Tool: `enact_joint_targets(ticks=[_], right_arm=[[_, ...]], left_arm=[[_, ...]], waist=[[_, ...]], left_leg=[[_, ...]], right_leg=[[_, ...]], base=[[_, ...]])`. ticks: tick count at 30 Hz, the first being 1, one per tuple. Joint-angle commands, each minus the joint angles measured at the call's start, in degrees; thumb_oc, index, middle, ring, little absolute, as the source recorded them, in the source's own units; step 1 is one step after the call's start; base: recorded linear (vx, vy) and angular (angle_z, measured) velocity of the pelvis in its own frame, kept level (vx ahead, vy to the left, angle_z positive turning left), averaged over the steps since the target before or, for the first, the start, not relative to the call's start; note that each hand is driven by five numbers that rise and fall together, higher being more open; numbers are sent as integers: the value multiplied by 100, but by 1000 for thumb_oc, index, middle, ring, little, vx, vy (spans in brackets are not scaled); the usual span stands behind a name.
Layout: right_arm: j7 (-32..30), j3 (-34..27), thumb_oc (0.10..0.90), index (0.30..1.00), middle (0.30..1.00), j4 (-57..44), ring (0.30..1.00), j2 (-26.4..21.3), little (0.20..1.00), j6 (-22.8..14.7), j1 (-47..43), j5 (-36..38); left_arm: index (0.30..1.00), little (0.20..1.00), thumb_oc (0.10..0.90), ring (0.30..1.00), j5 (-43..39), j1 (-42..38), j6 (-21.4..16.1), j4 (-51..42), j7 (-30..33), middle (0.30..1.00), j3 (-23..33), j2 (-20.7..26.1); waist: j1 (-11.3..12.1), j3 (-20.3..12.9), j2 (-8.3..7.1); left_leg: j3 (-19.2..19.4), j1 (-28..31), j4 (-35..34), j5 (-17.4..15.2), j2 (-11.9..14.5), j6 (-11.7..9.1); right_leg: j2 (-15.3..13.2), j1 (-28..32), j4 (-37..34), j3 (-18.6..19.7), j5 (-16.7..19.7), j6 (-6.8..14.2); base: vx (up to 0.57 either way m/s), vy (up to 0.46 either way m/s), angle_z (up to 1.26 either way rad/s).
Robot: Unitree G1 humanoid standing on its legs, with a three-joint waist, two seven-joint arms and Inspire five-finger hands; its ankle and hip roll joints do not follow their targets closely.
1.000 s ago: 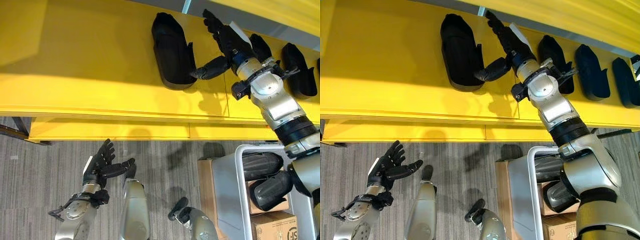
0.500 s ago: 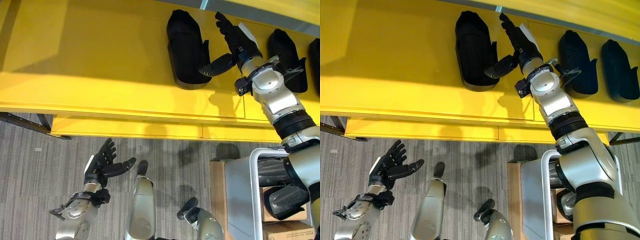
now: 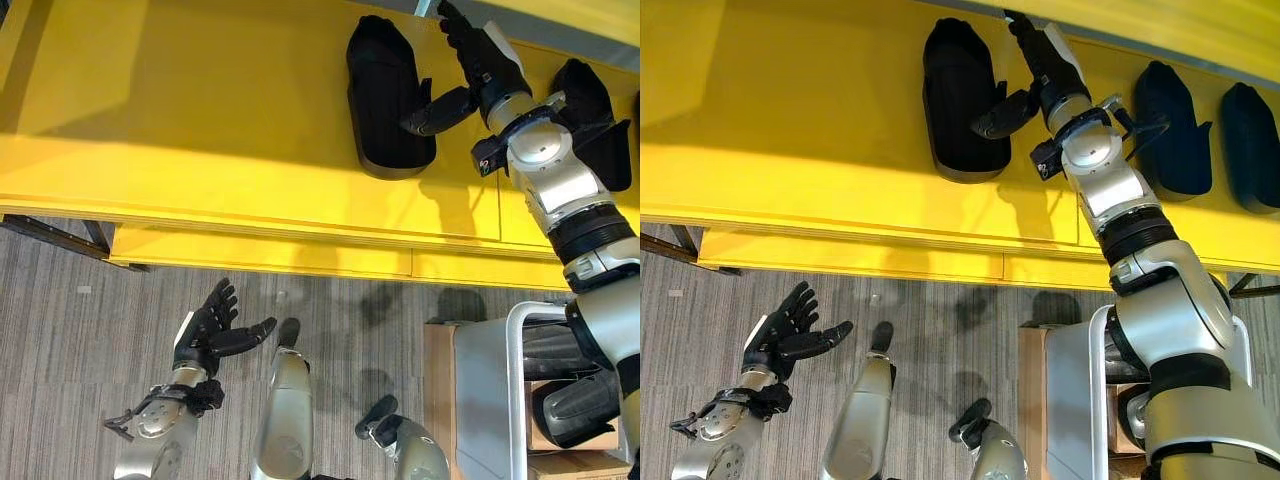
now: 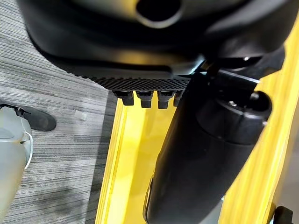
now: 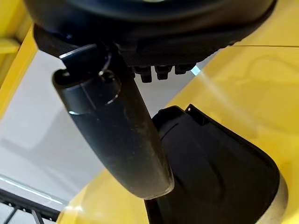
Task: Move parts from the plastic box to the shelf.
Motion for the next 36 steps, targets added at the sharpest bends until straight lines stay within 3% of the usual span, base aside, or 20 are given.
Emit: enact_joint_targets(ticks=[1, 17, 30, 36], right_arm=[[-290, 207, 900, 1000, 1000, 92, 1000, -396, 1000, -419, -1028, -140], [-25, 701, 900, 1000, 1000, 206, 1000, -348, 1000, -312, -1050, -537], [202, 1127, 900, 1000, 1000, 653, 1000, -749, 1000, -234, -1146, -931], [277, 1136, 900, 1000, 1000, 914, 1000, -684, 1000, -174, -1040, -1039]], left_arm=[[1000, 1000, 900, 1000, -115, -17, -561, -502, -172, 1000, 19, 252], [1000, 1000, 900, 1000, -80, -9, -579, -598, -99, 1000, 151, 233], [1000, 1000, 900, 1000, -20, 92, -574, -732, -124, 1000, 261, 270], [1000, 1000, 900, 1000, -9, 87, -552, -743, -120, 1000, 264, 278]], waist=[[87, -279, -1], [197, -132, -104], [280, 70, -107], [323, 180, -91]], left_leg=[[139, 339, 278, -828, 205, 152], [49, 197, 284, -782, 195, 156], [-43, 13, 174, -656, 161, 146], [-88, -87, 153, -625, 158, 158]], right_leg=[[30, -471, 385, 404, 651, 156], [100, -550, 407, 343, 607, 108], [144, -690, 406, 263, 591, 88], [164, -798, 418, 252, 573, 82]], base=[[15, -9, 6], [2, -1, 3], [-1, -6, 4], [1, -1, 1]])
